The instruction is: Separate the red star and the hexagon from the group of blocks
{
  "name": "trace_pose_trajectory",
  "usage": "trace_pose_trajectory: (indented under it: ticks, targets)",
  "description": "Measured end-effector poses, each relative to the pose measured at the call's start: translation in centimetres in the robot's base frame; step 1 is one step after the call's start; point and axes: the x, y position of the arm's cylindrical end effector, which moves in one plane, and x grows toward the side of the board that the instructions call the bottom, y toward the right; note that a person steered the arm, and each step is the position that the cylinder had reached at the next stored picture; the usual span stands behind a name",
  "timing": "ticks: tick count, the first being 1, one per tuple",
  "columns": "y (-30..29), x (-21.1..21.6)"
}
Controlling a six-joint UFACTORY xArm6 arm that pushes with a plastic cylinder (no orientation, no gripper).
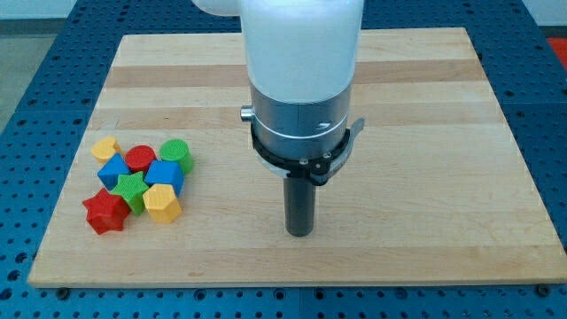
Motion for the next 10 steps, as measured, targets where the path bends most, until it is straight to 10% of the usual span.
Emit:
trace_pose_trajectory:
  ticks: [10]
  targets:
    - [-2.2, 1.7]
